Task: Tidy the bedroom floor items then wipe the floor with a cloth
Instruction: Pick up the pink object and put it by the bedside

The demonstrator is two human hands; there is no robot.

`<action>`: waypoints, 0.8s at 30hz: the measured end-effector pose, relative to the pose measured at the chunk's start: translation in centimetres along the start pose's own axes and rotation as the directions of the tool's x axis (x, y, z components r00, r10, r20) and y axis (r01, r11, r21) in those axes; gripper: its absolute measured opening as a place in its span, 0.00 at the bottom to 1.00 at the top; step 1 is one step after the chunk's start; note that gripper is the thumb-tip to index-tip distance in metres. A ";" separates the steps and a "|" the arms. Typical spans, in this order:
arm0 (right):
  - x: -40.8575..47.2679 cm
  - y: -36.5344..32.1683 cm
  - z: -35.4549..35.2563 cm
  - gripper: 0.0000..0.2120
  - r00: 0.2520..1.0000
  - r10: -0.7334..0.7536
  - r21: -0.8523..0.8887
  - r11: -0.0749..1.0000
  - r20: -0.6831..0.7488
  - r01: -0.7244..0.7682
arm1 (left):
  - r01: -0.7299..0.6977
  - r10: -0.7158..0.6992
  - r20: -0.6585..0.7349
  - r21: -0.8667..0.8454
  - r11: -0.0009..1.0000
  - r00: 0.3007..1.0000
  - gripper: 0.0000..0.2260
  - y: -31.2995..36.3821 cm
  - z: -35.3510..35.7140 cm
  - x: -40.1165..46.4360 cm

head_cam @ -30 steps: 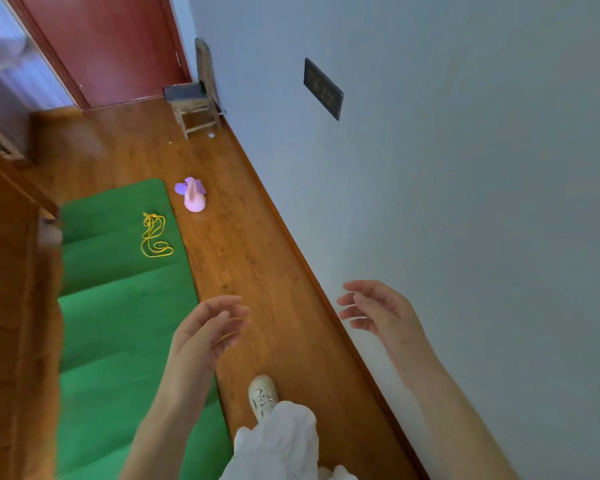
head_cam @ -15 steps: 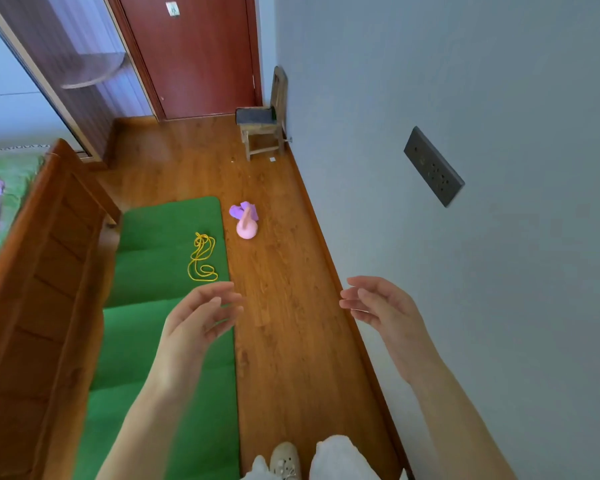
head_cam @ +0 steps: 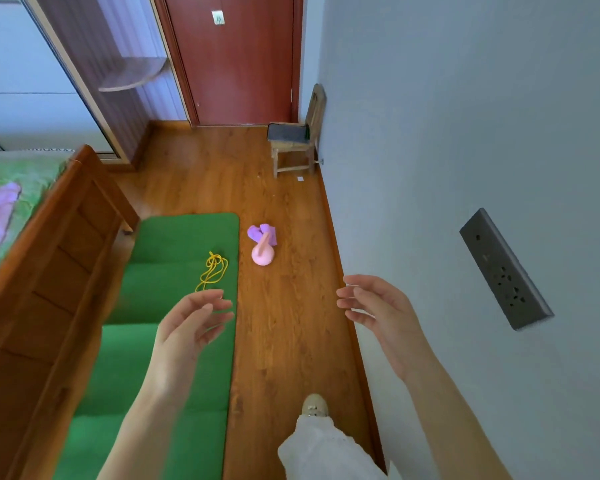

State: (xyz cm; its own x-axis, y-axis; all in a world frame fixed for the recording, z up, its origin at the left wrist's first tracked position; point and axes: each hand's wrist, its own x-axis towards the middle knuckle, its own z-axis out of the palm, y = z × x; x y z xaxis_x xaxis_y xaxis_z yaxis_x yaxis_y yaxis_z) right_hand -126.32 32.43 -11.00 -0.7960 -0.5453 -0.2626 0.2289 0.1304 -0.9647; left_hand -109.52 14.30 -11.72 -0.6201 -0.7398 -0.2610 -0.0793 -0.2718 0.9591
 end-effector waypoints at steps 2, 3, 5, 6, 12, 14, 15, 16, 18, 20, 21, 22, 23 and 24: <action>3.4 -1.3 -0.6 0.09 1.000 -0.001 -0.020 1.000 0.022 0.001 | -0.001 0.000 -0.031 -0.017 1.000 1.000 0.12 0.8 1.4 2.8; 5.0 -1.9 -0.8 0.09 0.999 0.002 -0.032 0.999 0.032 -0.001 | -0.002 0.001 -0.040 -0.021 1.000 0.999 0.12 1.1 2.0 4.1; 8.1 -3.0 -1.3 0.09 0.998 0.005 -0.054 0.999 0.057 -0.002 | -0.008 0.006 -0.054 -0.042 0.999 0.999 0.12 1.6 3.2 6.6; 9.6 -3.6 -1.4 0.09 0.998 0.004 -0.058 0.998 0.069 0.000 | -0.009 0.005 -0.064 -0.061 0.998 0.998 0.12 1.9 3.7 7.7; 16.6 -6.1 -1.6 0.09 0.992 0.012 0.008 1.000 0.126 -0.014 | 0.039 -0.050 -0.081 -0.127 0.991 0.995 0.13 3.6 5.5 12.9; 18.7 -6.5 -1.1 0.10 0.991 0.026 -0.001 1.000 0.132 -0.026 | 0.061 -0.072 -0.082 -0.130 0.990 0.994 0.13 4.1 5.6 14.6; 19.8 -6.6 -0.8 0.10 0.991 0.036 -0.009 0.999 0.129 -0.035 | 0.069 -0.081 -0.086 -0.131 0.989 0.993 0.13 4.3 5.6 15.5; 21.0 -6.7 -0.4 0.10 0.991 0.046 -0.012 0.999 0.128 -0.045 | 0.073 -0.086 -0.091 -0.132 0.989 0.992 0.12 4.5 5.6 16.5; 23.2 -7.0 0.5 0.09 0.988 0.060 -0.013 0.998 0.140 -0.058 | 0.075 -0.089 -0.101 -0.134 0.988 0.991 0.12 4.9 5.5 18.5; 25.6 -7.3 1.4 0.09 0.986 0.065 -0.015 0.998 0.156 -0.063 | 0.078 -0.093 -0.108 -0.136 0.988 0.990 0.12 5.3 5.4 21.0; 26.8 -7.5 2.0 0.09 0.985 0.063 -0.018 0.998 0.159 -0.061 | 0.079 -0.094 -0.112 -0.132 0.988 0.989 0.12 5.5 5.3 22.3; 28.2 -7.6 2.6 0.09 0.985 0.061 -0.021 0.998 0.159 -0.058 | 0.079 -0.093 -0.115 -0.124 0.989 0.989 0.12 5.7 5.2 23.8; 29.6 -7.8 3.2 0.09 0.986 0.059 -0.023 0.998 0.155 -0.056 | 0.078 -0.091 -0.117 -0.114 0.990 0.989 0.12 6.0 5.1 25.3; 31.0 -8.0 3.9 0.09 0.987 0.059 -0.022 0.998 0.149 -0.056 | 0.078 -0.091 -0.118 -0.104 0.991 0.989 0.12 6.4 5.0 26.9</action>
State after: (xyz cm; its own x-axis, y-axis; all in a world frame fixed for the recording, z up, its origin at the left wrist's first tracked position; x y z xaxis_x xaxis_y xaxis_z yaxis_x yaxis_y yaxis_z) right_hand -150.68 11.23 -11.33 -0.6889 -0.6538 -0.3129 0.2608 0.1791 -0.9486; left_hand -130.61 -4.22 -12.06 -0.5138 -0.7797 -0.3579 -0.0459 -0.3916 0.9190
